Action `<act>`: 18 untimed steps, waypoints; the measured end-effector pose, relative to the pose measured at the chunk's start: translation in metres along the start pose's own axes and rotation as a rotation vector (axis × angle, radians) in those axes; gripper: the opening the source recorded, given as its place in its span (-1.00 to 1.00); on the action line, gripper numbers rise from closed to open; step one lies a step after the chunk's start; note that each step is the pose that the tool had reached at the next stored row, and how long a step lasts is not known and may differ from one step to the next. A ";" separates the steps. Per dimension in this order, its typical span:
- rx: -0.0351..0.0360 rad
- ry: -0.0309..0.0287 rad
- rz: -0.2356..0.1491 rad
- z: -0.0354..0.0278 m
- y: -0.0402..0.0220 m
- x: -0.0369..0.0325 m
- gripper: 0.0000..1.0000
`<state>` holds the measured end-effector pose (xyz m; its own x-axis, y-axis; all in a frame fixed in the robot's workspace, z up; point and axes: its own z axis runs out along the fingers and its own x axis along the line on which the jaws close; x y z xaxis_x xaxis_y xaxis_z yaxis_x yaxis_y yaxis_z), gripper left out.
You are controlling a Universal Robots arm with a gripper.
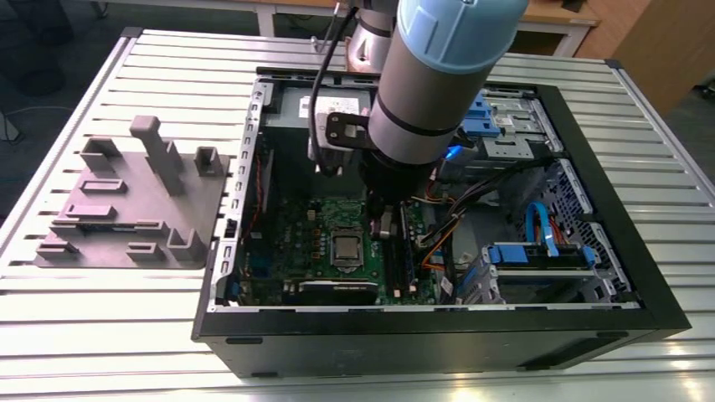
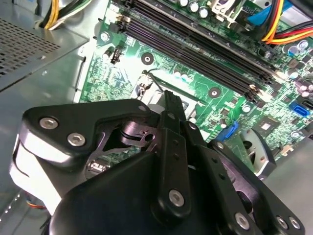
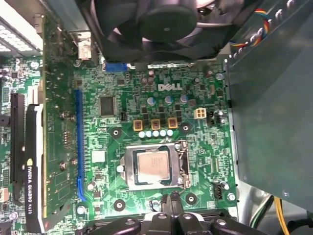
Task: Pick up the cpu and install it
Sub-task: 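Install the first cpu locking lever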
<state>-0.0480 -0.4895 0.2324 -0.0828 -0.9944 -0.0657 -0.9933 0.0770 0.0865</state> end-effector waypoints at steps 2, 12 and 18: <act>-0.0002 0.0017 -0.006 0.0010 -0.0002 0.0009 -0.80; -0.0007 0.0130 -0.023 0.0074 -0.0012 0.0055 -0.80; -0.0006 0.0215 -0.028 0.0089 -0.0016 0.0098 -0.80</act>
<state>-0.0480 -0.4986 0.2227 -0.0527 -0.9975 -0.0467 -0.9952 0.0486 0.0855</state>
